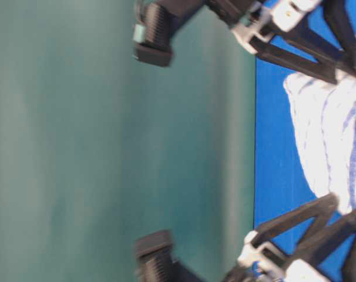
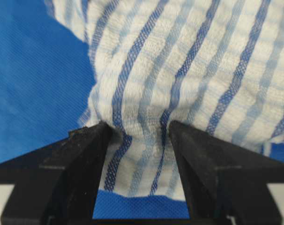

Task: Lift the towel with both arms.
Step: 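Close both grippers on the towel's left and right edges, then lift the towel upward with both grippers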

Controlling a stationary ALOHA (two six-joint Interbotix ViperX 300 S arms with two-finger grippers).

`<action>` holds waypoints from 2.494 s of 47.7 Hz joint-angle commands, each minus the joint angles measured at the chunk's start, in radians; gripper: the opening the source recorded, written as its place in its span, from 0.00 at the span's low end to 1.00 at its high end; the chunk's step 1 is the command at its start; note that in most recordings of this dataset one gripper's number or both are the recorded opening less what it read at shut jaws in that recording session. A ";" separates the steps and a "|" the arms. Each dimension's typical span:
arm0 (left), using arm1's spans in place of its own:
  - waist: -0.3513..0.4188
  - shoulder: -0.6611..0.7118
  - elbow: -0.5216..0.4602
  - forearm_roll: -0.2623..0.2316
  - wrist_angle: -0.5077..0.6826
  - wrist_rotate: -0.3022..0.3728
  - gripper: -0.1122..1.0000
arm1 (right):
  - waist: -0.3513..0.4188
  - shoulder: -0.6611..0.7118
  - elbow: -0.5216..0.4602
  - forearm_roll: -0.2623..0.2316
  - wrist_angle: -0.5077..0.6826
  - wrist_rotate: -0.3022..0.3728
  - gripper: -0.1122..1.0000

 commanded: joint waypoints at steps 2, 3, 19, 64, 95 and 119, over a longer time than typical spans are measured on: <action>0.009 0.025 -0.029 -0.005 -0.009 -0.002 0.89 | -0.008 0.020 -0.029 0.000 -0.009 0.000 0.63; 0.011 0.029 -0.032 -0.005 -0.009 -0.003 0.89 | -0.009 0.026 -0.032 0.002 -0.009 0.000 0.63; 0.015 0.034 -0.038 -0.003 0.037 -0.002 0.50 | -0.020 0.043 -0.049 0.000 -0.003 -0.008 0.49; 0.008 -0.646 -0.150 -0.003 0.698 0.002 0.16 | -0.029 -0.442 -0.267 -0.011 0.448 0.029 0.19; 0.005 -0.792 -0.330 0.002 0.897 0.005 0.16 | -0.031 -0.535 -0.459 -0.029 0.574 0.026 0.19; 0.005 -0.799 -0.324 0.003 0.904 0.043 0.55 | -0.028 -0.488 -0.488 -0.034 0.546 0.000 0.22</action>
